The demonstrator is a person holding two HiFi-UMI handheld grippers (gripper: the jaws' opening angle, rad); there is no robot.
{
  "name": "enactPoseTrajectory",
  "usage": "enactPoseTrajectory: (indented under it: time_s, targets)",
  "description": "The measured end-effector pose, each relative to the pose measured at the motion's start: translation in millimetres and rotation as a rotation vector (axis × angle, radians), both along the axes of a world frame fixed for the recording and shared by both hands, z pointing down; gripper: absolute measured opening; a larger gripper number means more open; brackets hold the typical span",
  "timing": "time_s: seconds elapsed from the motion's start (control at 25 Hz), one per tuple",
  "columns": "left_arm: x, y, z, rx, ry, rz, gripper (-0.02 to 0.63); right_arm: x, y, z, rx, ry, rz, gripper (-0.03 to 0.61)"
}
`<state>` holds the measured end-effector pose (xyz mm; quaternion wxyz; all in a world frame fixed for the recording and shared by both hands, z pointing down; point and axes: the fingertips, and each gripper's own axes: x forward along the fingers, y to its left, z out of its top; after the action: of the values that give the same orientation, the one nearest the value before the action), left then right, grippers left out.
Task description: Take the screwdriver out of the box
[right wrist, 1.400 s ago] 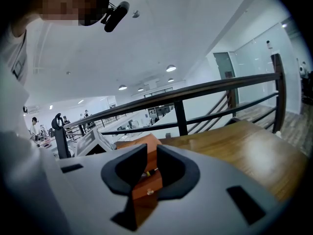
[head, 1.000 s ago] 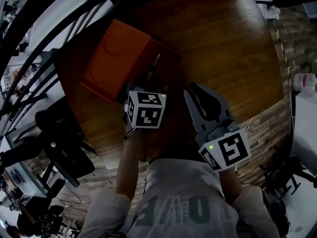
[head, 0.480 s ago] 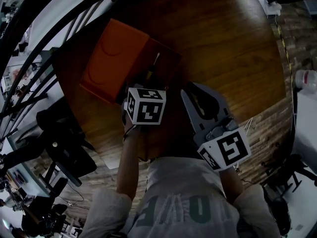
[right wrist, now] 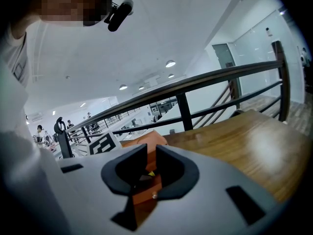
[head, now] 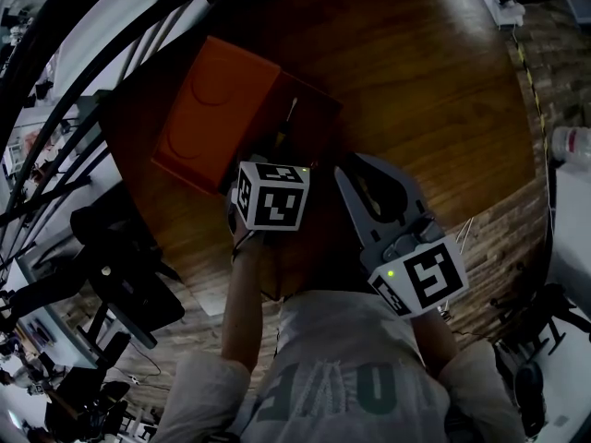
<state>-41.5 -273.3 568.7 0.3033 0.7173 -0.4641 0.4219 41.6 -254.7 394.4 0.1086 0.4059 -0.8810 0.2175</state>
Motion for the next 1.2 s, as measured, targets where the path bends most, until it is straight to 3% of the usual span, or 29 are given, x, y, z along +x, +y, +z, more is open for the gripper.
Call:
enactPoseTrajectory:
  time_s: [0.68, 0.92, 1.2]
  targets:
    - [1, -2, -1, -0.001, 0.024, -0.042, 0.084, 4, -1, -8, 0.026, 0.007, 0.007, 0.061]
    - [11, -9, -29, 0.061, 0.043, -0.048, 0.084, 14, -5, -31, 0.088, 0.002, 0.034, 0.061]
    - [22, -27, -86, 0.195, 0.05, -0.059, 0.084, 28, -2, -67, 0.188, 0.009, 0.044, 0.061]
